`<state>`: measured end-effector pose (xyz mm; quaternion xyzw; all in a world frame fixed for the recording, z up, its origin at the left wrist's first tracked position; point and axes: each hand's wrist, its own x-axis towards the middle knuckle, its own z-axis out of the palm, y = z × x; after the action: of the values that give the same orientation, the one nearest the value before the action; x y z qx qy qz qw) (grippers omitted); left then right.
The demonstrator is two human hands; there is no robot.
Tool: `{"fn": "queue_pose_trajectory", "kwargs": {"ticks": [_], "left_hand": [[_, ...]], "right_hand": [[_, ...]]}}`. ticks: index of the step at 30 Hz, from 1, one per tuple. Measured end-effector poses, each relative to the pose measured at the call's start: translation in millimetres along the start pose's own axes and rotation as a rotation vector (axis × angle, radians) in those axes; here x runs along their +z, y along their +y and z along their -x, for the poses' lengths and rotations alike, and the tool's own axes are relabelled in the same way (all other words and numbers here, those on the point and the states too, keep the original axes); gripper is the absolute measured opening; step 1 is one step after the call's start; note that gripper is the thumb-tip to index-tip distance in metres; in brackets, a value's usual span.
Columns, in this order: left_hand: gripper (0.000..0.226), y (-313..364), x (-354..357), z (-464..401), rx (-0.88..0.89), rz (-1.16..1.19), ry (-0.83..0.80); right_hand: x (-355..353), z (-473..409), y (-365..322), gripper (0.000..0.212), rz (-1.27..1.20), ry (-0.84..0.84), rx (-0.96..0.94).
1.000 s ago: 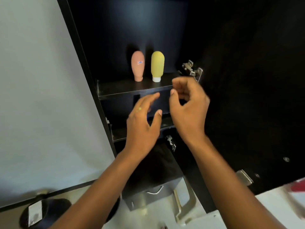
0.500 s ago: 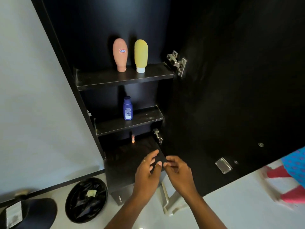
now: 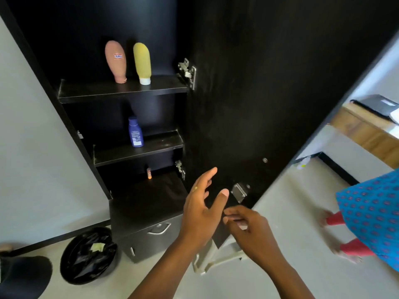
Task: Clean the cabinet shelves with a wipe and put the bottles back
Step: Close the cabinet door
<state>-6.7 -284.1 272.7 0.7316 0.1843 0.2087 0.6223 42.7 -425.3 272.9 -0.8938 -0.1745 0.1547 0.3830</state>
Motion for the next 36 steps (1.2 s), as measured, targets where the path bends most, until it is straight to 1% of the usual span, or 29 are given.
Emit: {"fn": "queue_pose_trajectory", "kwargs": {"ticks": [3,6,7,8,9,13,19,21,24,28,30,33,36], "left_hand": [[0.054,22.7,19.5,7.4,0.08,-0.019,0.027],[0.055,40.9,33.3,12.8,0.138,-0.03,0.042],[0.055,46.1,36.8,14.4,0.153,-0.035,0.048],[0.055,50.7,40.0,15.5,0.168,-0.04,0.057],[0.055,54.7,42.8,16.3,0.18,-0.045,0.067],[0.055,65.3,50.2,19.3,0.201,-0.076,0.095],[0.052,66.7,50.7,23.7,0.196,-0.054,0.1],[0.049,67.5,48.7,25.1,0.203,-0.034,0.11],[0.041,67.9,41.9,27.0,0.207,0.039,0.15],[0.034,70.2,23.4,26.6,0.224,0.172,0.209],[0.032,71.8,8.0,25.4,0.232,0.208,0.234],[0.032,72.6,-21.2,20.6,0.25,0.225,0.26],[0.035,74.0,-54.9,12.7,0.274,0.184,0.318]], "right_hand": [[-34.0,12.9,-5.7,0.01,-0.01,0.211,-0.053],[-60.0,23.0,-15.9,0.004,-0.179,0.487,-0.142],[-65.7,23.1,-18.4,0.004,-0.24,0.558,-0.164],[-69.6,20.8,-21.2,0.007,-0.292,0.595,-0.177],[-72.1,16.9,-23.7,0.012,-0.33,0.595,-0.188],[-69.1,0.1,-31.7,0.029,-0.41,0.459,-0.233],[-58.3,-0.7,-30.3,0.035,-0.509,0.382,-0.259],[-57.8,-0.4,-31.6,0.042,-0.532,0.376,-0.266],[-56.2,1.5,-33.9,0.046,-0.556,0.351,-0.297],[-48.1,6.5,-43.9,0.047,-0.555,0.292,-0.349],[-40.2,7.9,-52.0,0.052,-0.55,0.257,-0.368],[-23.8,8.2,-65.0,0.055,-0.523,0.198,-0.411],[-5.6,7.5,-78.0,0.052,-0.48,0.127,-0.476]]}}
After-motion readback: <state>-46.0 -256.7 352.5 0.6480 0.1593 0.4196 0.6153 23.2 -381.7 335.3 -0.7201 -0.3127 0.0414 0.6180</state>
